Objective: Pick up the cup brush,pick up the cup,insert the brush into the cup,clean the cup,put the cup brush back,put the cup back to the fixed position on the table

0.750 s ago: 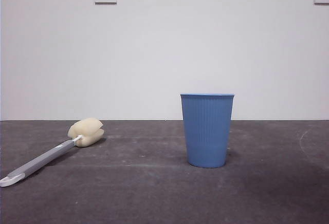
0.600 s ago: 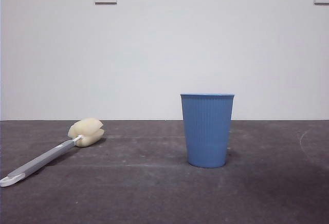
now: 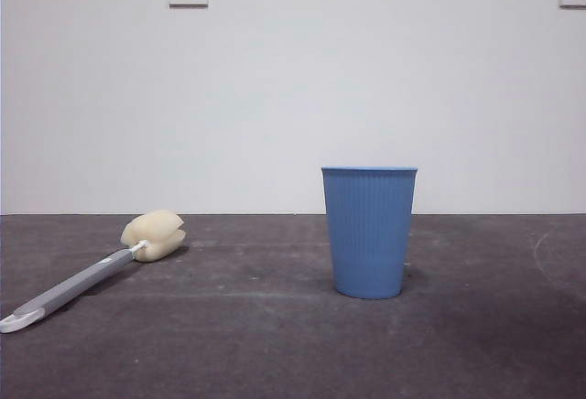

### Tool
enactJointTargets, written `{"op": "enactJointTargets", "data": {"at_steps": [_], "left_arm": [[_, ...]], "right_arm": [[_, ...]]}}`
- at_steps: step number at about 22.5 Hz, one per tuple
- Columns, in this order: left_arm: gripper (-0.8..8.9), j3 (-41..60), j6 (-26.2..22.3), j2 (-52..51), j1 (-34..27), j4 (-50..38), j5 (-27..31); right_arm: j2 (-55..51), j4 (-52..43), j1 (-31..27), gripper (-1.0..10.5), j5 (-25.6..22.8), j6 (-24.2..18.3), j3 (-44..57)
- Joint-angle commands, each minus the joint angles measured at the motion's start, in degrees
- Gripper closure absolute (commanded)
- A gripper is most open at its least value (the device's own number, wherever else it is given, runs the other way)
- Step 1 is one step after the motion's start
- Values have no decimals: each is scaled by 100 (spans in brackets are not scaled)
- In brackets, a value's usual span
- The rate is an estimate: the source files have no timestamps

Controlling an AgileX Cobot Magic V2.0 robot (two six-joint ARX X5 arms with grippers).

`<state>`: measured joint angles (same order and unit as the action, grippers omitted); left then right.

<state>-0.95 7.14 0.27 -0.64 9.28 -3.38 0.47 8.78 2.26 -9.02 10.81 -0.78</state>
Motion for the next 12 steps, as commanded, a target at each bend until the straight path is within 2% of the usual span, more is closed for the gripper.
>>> {"op": "enactJointTargets", "data": {"at_steps": [1,10,12], "left_arm": [[817,81,31,-9,-9,-17,13],[817,81,35,-7,-9,-20,11],[818,79,46,-7,-9,-26,-17]], "right_arm": [[2,63,2,945,-46,74,48],[2,24,2,945,-33,83,48],[2,-59,2,948,90,120,48]]}}
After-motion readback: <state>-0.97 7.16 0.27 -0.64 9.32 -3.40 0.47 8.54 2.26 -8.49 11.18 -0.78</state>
